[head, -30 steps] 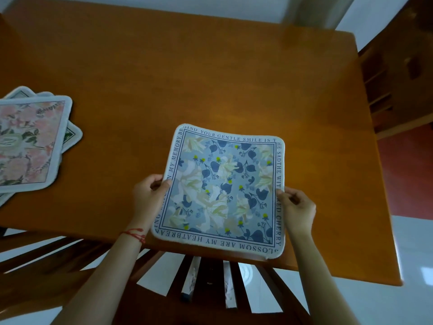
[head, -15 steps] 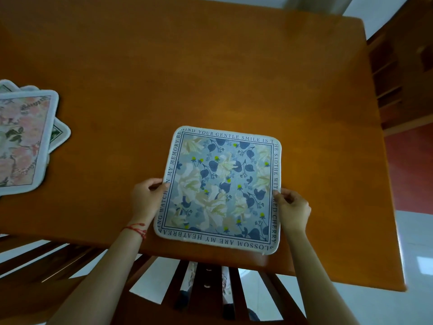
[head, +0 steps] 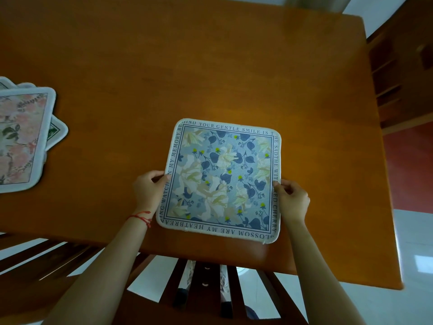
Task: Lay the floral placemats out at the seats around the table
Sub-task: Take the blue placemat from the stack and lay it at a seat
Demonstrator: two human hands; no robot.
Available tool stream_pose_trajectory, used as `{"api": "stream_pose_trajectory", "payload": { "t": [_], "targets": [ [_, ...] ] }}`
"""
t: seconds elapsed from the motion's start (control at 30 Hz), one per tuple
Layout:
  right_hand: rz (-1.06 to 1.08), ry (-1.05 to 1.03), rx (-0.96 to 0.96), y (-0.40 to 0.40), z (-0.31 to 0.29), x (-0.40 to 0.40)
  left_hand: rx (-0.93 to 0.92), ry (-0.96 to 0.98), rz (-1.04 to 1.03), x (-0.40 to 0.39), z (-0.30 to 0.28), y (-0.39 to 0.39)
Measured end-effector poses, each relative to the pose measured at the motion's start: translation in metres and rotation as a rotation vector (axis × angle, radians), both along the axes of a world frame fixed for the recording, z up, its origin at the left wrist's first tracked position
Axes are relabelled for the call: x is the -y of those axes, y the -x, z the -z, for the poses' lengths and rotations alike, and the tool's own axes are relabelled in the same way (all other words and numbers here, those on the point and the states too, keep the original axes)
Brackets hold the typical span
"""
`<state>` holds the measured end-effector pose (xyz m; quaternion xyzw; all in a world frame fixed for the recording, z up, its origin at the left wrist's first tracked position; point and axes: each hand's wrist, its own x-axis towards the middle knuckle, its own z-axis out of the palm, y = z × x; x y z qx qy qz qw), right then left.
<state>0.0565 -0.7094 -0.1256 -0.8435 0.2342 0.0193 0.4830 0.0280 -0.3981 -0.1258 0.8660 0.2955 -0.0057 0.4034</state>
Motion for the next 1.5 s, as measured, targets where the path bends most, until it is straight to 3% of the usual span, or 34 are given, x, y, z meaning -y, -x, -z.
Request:
{"api": "stream_pose_trajectory", "payload": {
  "t": [0.8, 1.23, 1.5],
  "targets": [
    [-0.018, 0.02, 0.0, 0.003, -0.004, 0.003, 0.01, 0.011, 0.047, 0.001, -0.001, 0.001],
    [-0.413, 0.45, -0.116, 0.04, -0.035, -0.008, -0.071, -0.164, 0.335, 0.021, -0.021, 0.034],
    [-0.579, 0.427, 0.092, 0.063, -0.071, -0.03, 0.005, -0.395, 0.461, 0.023, -0.067, 0.081]
  ]
}}
